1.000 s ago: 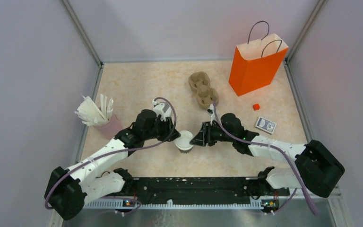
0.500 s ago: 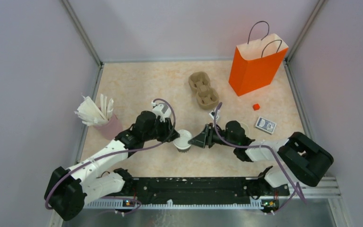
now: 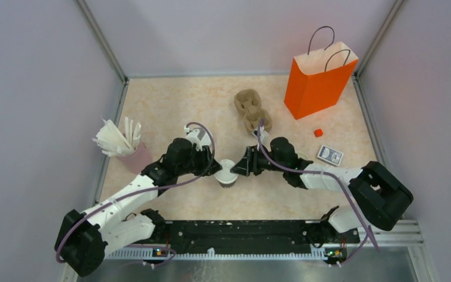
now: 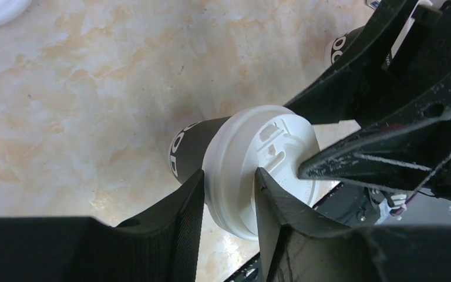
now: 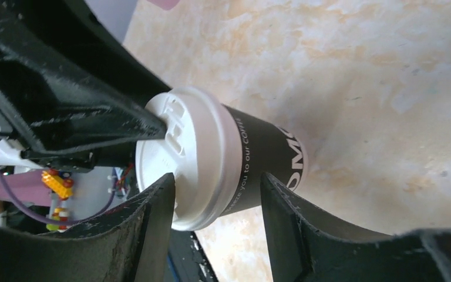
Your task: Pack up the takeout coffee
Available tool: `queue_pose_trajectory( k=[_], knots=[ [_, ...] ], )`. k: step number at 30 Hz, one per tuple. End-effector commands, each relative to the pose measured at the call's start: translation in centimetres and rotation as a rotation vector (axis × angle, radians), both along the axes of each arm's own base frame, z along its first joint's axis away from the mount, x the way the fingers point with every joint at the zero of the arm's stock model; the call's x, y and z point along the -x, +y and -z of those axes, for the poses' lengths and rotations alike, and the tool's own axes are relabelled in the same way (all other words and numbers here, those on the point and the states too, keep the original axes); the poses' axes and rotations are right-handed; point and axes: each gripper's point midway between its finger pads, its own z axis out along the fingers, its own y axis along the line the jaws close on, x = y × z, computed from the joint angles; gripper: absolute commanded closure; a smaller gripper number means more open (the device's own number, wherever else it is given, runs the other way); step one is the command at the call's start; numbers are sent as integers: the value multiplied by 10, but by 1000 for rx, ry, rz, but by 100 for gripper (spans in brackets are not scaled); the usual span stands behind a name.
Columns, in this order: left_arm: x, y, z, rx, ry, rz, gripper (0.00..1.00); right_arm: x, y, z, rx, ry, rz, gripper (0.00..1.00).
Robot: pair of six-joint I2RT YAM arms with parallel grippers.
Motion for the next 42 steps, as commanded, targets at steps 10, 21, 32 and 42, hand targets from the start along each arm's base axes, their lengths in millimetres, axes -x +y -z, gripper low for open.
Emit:
queue_pose_trajectory(
  k=[10,21,32,42],
  knots=[
    [44,-15,-6,197,198,41,58,-46,-19,-6,252,-84,24,40],
    [32,8,-36,157,72,-71,37,-47,-33,-35,291,-108,73,38],
    [22,21,-48,90,16,-125,43,-30,-37,-68,223,-133,48,42],
    [17,20,-40,84,8,-108,48,-2,3,-102,78,-167,-26,58]
  ],
)
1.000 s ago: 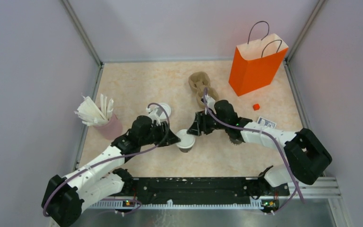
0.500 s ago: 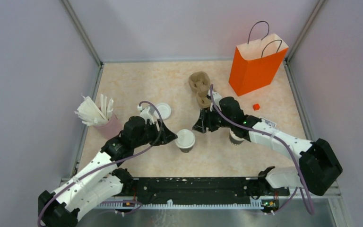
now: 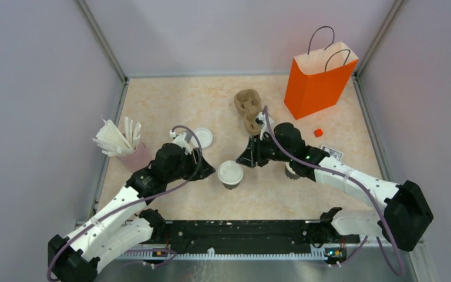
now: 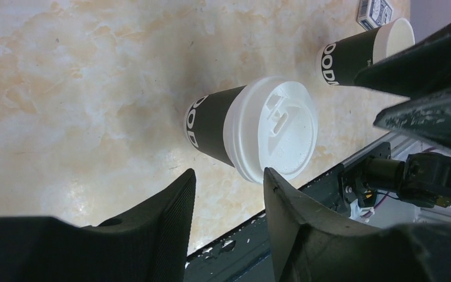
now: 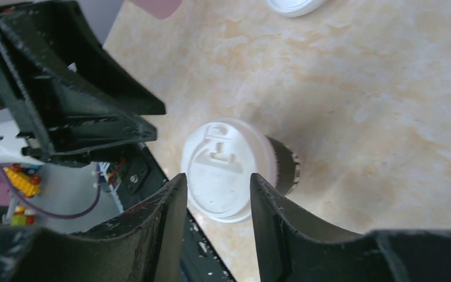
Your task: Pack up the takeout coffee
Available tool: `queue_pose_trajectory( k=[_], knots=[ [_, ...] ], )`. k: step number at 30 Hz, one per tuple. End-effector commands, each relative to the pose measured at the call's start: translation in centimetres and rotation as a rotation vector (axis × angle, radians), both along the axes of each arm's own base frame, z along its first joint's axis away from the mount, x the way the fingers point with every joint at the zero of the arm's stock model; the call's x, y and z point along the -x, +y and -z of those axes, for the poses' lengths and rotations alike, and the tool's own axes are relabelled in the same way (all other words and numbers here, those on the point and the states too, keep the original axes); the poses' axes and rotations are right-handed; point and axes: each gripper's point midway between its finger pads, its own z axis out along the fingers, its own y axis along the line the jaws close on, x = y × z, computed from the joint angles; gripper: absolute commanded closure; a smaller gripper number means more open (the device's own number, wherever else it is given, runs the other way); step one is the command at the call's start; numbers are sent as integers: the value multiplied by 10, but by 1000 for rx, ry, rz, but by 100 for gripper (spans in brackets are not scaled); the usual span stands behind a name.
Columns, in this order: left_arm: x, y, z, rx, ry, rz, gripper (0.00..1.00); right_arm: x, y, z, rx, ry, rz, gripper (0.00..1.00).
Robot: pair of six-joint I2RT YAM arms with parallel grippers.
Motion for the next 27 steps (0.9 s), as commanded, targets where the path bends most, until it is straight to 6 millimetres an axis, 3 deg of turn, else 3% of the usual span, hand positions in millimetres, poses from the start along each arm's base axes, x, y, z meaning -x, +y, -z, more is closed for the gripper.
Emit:
queue_pose_trajectory(
  k=[1,8,15,27],
  knots=[
    [-12,-6,-15,39,-68,18,49,12,35,-34,-105,-53,-73,59],
    [-24,-4,-10,57,-62,17,54,17,63,-18,-108,-34,-135,65],
    [-27,-5,-7,141,-56,65,56,23,63,18,-64,-11,-179,66],
    [-21,-18,5,175,-44,169,56,33,53,43,-54,18,-181,67]
  ],
)
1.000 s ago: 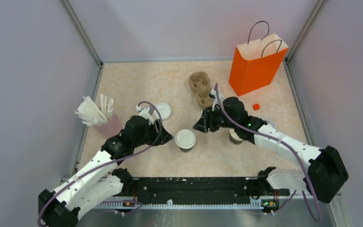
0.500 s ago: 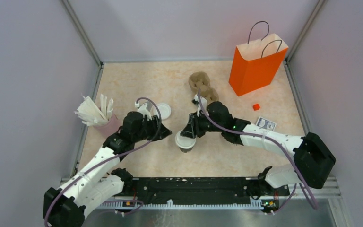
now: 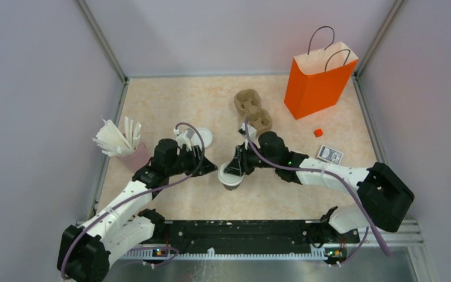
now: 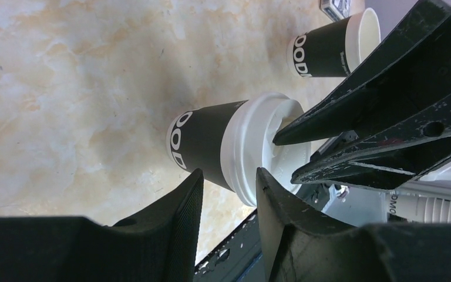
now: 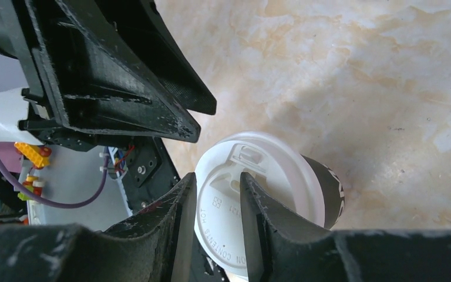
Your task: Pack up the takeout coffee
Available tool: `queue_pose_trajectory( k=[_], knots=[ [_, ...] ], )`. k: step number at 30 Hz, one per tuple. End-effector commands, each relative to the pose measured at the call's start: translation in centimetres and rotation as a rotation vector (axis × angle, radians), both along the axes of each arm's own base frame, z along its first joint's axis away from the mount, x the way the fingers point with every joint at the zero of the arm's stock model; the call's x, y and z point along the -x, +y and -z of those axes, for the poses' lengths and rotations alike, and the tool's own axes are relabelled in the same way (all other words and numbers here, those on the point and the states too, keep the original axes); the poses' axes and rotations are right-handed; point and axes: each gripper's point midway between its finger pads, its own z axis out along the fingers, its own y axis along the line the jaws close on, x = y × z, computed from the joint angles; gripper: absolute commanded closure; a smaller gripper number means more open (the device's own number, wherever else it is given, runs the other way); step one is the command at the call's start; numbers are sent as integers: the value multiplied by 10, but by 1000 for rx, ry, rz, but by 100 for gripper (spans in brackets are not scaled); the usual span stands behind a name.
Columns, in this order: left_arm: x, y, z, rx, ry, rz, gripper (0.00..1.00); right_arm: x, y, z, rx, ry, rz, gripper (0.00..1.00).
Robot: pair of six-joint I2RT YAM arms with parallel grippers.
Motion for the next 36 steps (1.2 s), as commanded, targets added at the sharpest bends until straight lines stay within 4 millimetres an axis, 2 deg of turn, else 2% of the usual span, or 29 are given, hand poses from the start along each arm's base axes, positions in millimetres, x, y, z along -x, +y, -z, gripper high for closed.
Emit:
queue_pose_trajectory(
  k=[1,10,17,27,31,36],
  knots=[
    [-3,-8,-3,31,-46,57,56,7,-1,7,1,-5,-21,67],
    [1,-14,11,27,-11,118,57,7,-2,9,1,-3,-17,67],
    [-2,-4,26,-44,12,71,58,8,-3,15,10,3,-13,67],
    [3,33,83,-263,180,-85,62,17,-23,60,57,46,29,67],
    [14,39,100,-289,221,-92,63,21,-33,78,90,64,48,68],
    [24,43,116,-338,277,-105,65,23,-39,86,103,68,63,68]
  ],
)
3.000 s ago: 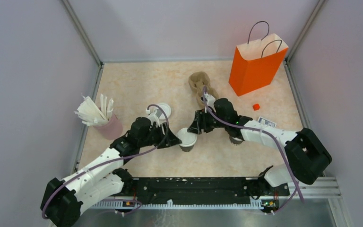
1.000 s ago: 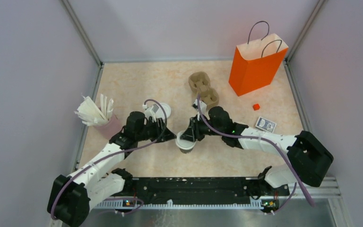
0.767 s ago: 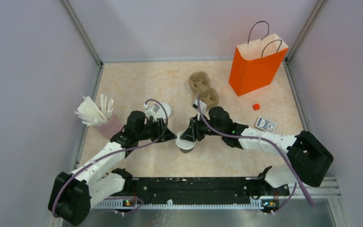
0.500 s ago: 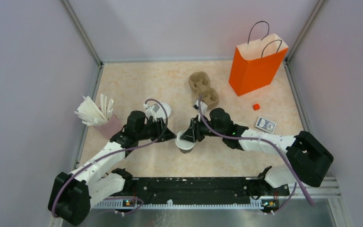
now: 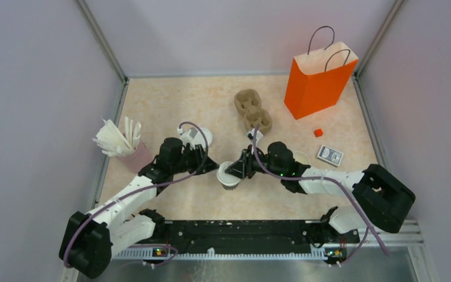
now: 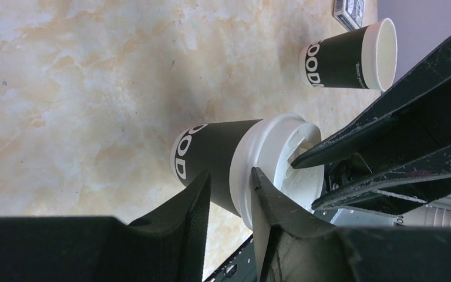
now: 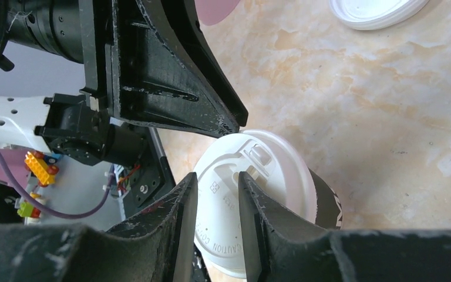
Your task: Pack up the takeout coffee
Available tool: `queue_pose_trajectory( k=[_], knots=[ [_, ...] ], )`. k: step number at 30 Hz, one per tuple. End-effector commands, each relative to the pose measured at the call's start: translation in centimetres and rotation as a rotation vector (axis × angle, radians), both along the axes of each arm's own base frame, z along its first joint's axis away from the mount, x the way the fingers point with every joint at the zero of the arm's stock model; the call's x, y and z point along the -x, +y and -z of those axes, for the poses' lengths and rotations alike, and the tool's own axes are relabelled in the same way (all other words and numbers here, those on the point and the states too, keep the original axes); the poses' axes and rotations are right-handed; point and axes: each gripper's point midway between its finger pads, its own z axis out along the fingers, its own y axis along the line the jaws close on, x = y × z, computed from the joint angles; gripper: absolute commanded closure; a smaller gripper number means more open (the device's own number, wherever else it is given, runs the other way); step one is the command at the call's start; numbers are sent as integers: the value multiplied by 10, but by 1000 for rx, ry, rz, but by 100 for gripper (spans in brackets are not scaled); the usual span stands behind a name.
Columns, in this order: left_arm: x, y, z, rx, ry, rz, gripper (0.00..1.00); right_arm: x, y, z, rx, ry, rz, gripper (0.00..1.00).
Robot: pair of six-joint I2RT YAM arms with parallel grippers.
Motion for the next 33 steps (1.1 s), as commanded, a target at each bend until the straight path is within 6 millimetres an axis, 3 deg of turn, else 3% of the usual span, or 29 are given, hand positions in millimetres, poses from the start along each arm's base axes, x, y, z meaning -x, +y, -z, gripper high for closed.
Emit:
queue_pose_trajectory(
  k=[1,10,13,15,17,20,24,26,29,33],
  knots=[
    [36,48,92,-310,240,-100,66,23,-35,82,242,162,32,68],
    [45,46,97,-351,245,-124,70,21,-39,83,239,164,49,68],
    [48,40,88,-301,231,-108,70,22,-37,81,236,165,35,68],
    [44,32,67,-241,176,-86,67,20,-34,74,232,160,31,68],
    [33,24,30,-179,90,-86,60,15,-28,59,214,144,25,67],
    [11,19,-34,-111,-66,-122,47,8,-16,26,165,116,17,63],
    [-9,28,-85,-134,-156,-179,37,-6,-3,-27,107,61,23,59],
    [-10,27,-99,-129,-171,-171,37,-10,-2,-45,98,34,28,57],
    [-2,13,-108,-54,-184,-98,40,-14,-7,-56,119,9,51,56],
    [10,0,-91,-7,-143,-9,46,-19,-21,-51,171,5,113,56]
  ],
)
